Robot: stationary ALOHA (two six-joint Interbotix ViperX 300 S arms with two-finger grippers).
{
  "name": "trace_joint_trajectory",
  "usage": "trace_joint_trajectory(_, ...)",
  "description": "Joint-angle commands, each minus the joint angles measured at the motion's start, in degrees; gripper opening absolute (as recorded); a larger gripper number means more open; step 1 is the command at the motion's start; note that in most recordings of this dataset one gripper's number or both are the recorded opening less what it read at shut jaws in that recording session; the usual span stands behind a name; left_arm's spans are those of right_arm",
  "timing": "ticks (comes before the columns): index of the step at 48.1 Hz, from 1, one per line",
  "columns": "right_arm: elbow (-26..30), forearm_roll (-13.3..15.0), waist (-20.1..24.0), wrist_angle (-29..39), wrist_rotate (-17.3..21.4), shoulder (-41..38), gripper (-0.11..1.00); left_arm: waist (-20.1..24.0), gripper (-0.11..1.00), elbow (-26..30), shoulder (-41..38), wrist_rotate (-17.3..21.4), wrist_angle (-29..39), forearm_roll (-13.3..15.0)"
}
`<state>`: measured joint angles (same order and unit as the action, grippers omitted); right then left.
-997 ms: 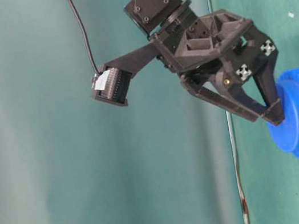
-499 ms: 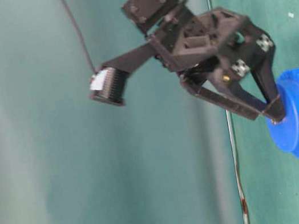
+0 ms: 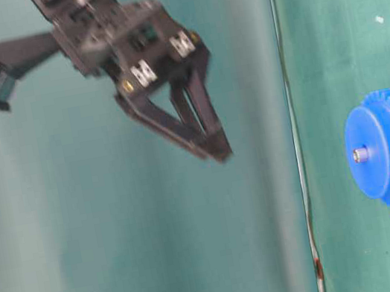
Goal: Insert the shaft into the center hole of the gear.
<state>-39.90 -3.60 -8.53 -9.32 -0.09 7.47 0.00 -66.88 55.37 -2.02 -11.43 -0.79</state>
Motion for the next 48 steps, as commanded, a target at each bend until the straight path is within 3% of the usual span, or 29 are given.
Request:
trace_joint_trajectory(1, -0.8, 0.1, 0.1, 0.0, -0.1, 4.0, 0.88, 0.0, 0.00, 1.6, -0.1, 0.0, -0.3, -0.2)
trace_joint_trajectory(22, -12.3, -0.1, 0.2, -1.8, 0.2, 19.5, 0.88, 0.1, 0.00, 1.6, 0.5, 0.0, -0.4, -0.2)
trace_joint_trajectory(36, -17.1, -0.3, 0.2, -0.2, 0.4, 29.3, 0.88, 0.1, 0.00, 1.7, 1.6, 0.0, 1.0, -0.2)
trace_joint_trajectory(48, -19.4, -0.4, 0.1, 0.1, 0.4, 33.1, 0.88, 0.0, 0.00, 1.7, 2.1, 0.0, 1.3, -0.2)
